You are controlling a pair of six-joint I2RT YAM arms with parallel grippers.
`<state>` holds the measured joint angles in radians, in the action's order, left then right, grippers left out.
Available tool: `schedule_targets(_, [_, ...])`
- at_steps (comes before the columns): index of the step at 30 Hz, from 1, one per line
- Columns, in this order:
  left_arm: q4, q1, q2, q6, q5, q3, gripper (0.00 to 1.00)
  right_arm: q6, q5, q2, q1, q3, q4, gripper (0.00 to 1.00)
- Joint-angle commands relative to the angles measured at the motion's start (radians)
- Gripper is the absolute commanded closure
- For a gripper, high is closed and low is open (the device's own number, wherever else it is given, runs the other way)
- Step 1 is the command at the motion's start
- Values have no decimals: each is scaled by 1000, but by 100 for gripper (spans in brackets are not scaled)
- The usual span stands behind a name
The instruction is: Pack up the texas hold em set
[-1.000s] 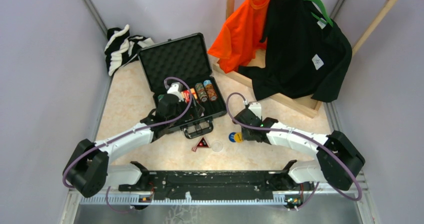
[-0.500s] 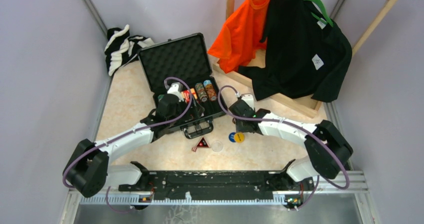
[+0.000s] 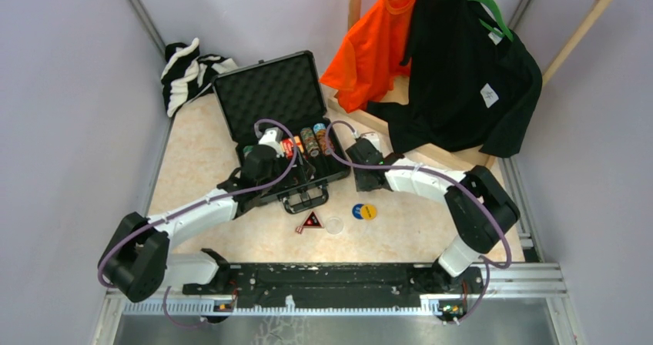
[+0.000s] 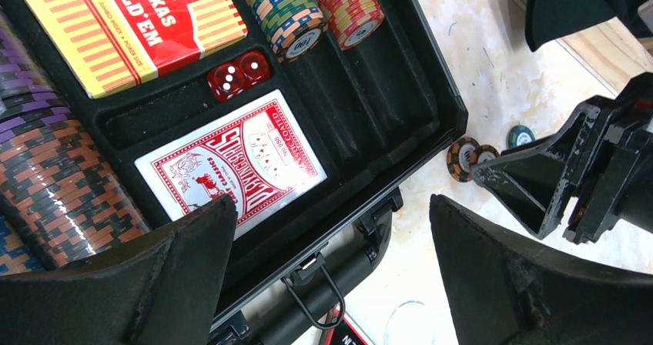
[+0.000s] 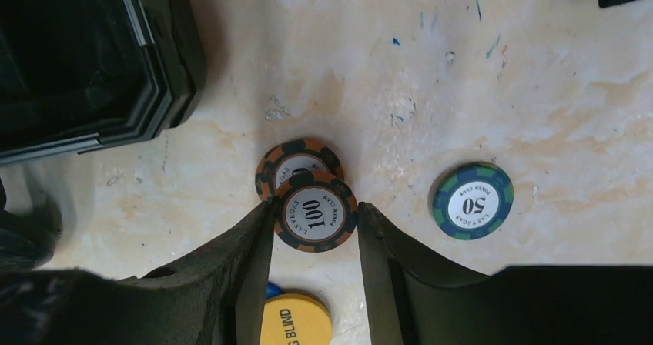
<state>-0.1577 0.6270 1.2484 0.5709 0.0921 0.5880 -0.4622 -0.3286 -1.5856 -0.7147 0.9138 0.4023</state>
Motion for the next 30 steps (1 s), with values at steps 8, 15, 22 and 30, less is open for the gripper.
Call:
schedule_targets(8, [-22,5,22,-18,-9,12,0,56,13,-93,30,88,-62,57])
schedule_targets(15, [-11,5,8,-23,15,12,0,63,27,-101,34,94,-86,46])
schedule_targets(22, [-12,5,12,-25,9,15,0,58,33,-40,34,78,-89,38])
schedule_targets(30, [-8,5,4,-26,14,13,0,69,45,-59,34,78,-93,38])
